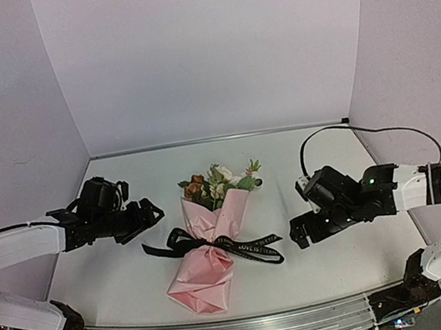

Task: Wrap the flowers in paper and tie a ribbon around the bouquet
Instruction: Reset both arms

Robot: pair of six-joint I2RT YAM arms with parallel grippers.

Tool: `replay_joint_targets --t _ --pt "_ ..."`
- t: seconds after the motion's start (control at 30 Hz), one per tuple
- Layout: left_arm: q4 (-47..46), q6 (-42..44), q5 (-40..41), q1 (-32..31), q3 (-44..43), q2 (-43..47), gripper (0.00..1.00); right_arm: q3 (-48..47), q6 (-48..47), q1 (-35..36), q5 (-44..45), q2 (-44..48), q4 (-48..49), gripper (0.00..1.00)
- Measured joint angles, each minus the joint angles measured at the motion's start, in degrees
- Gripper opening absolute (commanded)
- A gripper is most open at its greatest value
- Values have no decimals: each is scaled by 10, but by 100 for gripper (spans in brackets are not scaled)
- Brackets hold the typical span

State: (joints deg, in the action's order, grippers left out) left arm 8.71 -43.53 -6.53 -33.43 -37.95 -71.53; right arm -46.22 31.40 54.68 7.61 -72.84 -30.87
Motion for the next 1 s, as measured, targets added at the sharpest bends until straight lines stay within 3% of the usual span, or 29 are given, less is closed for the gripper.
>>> replay_joint_targets --t 0.13,0.4,0.67,1.0 --pt "18 29 22 0 -44 36 99 -33 10 0 65 25 -44 98" --pt "29 68 56 0 -151 49 100 -101 5 0 166 52 -84 98" --pt "61 79 91 0 -202 49 100 -134 -10 0 189 55 -95 98" --pt "87 95 109 0 -206 60 100 -143 -13 0 195 46 -99 98"
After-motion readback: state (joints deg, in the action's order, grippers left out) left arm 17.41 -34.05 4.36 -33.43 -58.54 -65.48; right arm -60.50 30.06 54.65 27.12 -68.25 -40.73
